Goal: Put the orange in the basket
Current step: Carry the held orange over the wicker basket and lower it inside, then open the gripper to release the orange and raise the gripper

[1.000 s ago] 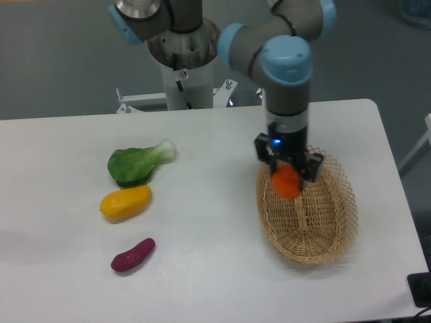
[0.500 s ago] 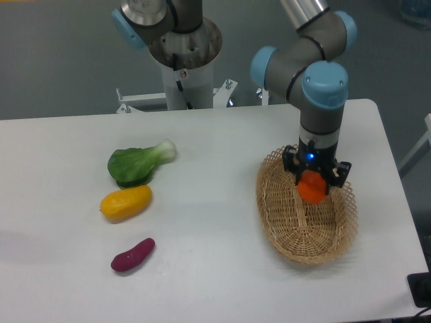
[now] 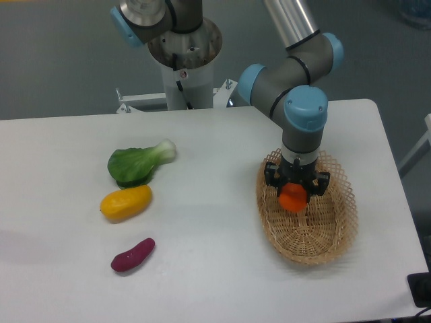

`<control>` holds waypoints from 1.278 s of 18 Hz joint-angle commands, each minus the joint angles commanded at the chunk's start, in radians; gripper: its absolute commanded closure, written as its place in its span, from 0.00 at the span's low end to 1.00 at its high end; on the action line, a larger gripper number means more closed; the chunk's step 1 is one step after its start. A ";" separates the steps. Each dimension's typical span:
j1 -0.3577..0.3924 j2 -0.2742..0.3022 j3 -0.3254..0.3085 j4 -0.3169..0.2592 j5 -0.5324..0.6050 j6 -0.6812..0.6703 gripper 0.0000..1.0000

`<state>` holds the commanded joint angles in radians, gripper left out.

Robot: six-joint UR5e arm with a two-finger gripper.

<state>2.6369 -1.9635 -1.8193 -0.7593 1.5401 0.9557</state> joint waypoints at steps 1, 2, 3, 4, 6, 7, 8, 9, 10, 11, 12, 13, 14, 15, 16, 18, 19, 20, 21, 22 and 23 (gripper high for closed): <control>0.000 0.000 0.000 0.000 0.000 0.002 0.20; 0.000 0.000 0.000 0.002 0.000 0.003 0.13; 0.000 0.000 0.003 0.002 0.000 0.005 0.06; 0.000 0.002 0.006 0.002 0.000 0.005 0.00; 0.002 0.005 0.011 0.002 0.000 0.005 0.00; 0.002 0.006 0.014 0.002 0.000 0.006 0.00; 0.002 0.006 0.026 0.003 0.000 0.008 0.00; 0.002 0.006 0.040 0.003 0.000 0.008 0.00; 0.003 0.011 0.049 0.003 0.000 0.009 0.00; 0.003 0.012 0.058 0.003 0.000 0.008 0.00; 0.006 0.014 0.064 0.002 0.000 0.009 0.00; 0.008 0.018 0.067 0.003 0.000 0.009 0.00; 0.009 0.021 0.077 0.002 0.000 0.009 0.00; 0.011 0.021 0.086 0.000 0.000 0.011 0.00; 0.012 0.023 0.095 -0.002 0.000 0.011 0.00; 0.015 0.029 0.109 -0.005 0.002 0.012 0.00; 0.020 0.031 0.109 -0.005 0.000 0.021 0.00; 0.026 0.041 0.107 -0.006 0.000 0.038 0.00; 0.029 0.046 0.107 -0.008 -0.002 0.063 0.00; 0.029 0.048 0.107 -0.008 -0.003 0.070 0.00; 0.029 0.051 0.107 -0.008 -0.008 0.074 0.00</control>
<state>2.6661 -1.9129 -1.7119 -0.7670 1.5325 1.0293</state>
